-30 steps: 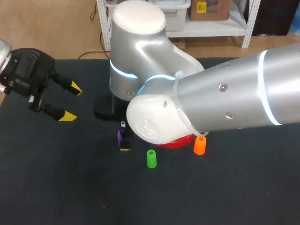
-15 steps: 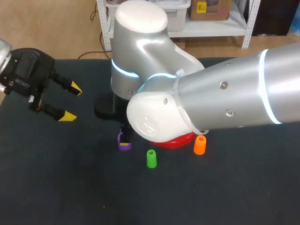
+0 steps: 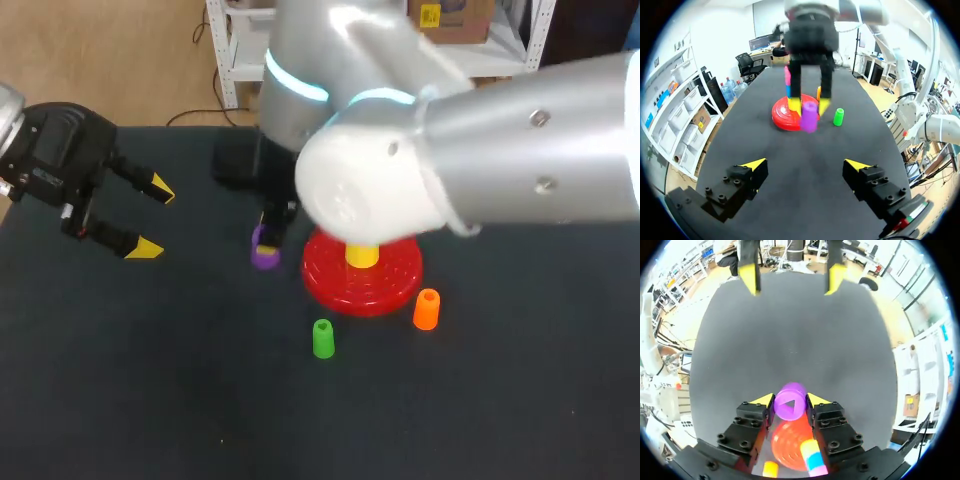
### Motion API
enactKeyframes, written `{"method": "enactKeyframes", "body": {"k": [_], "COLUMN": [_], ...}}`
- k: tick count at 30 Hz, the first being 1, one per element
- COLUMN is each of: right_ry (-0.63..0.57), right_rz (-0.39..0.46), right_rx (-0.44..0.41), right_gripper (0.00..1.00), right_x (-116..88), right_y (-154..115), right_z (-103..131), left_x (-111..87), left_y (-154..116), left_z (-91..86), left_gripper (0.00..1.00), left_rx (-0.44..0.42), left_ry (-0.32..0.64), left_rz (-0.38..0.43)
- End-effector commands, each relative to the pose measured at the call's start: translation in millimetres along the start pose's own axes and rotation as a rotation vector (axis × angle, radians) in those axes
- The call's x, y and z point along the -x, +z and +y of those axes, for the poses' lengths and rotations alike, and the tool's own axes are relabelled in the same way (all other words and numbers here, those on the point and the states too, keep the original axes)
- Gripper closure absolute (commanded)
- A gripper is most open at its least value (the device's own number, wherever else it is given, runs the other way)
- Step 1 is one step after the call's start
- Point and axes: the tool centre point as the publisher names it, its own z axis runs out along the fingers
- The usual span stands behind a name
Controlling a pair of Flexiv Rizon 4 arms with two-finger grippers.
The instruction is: Pick up and stack the cylinders on the red base in this order: pink,purple,orange,green
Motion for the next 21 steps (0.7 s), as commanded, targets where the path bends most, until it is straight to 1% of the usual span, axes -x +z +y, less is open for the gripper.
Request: {"method": "enactKeyframes", "body": {"k": [1,2,7,10,15,16,18,21], "right_ry": [0.021,0.031,0.075,0.114,0.176,0.193,0.212,0.239], "right_rz": [-0.004,0.005,0.008,0.019,0.026,0.030,0.034,0.043], "right_rx": [-0.030,-0.036,-0.015,0.002,0.006,0.012,-0.004,0.008], "right_gripper": [1.00,1.00,1.00,1.00,1.00,1.00,1.00,1.00], "right_x": [-6.1,-7.0,-13.0,-21.4,-41.5,-46.1,-52.3,-59.1], "right_y": [-51.9,-62.6,-108.1,-127.7,-147.2,-148.9,-150.9,-147.0], "right_z": [-0.2,-3.5,-14.9,-21.8,-36.1,-39.5,-45.1,-48.9], "left_x": [-0.6,-0.6,-0.6,-0.6,-0.6,-0.6,-0.6,-0.6], "left_y": [0.4,0.4,0.4,0.4,0.4,0.4,0.4,0.4], "left_z": [0.1,0.1,0.1,0.1,0.1,0.1,0.1,0.1], "left_gripper": [0.00,0.00,0.00,0.00,0.00,0.00,0.00,0.00], "left_rx": [0.001,0.001,0.001,0.001,0.001,0.001,0.001,0.001], "left_ry": [0.001,0.001,0.001,0.001,0.001,0.001,0.001,0.001], "left_rz": [-0.001,-0.001,-0.001,-0.001,-0.001,-0.001,-0.001,-0.001]}}
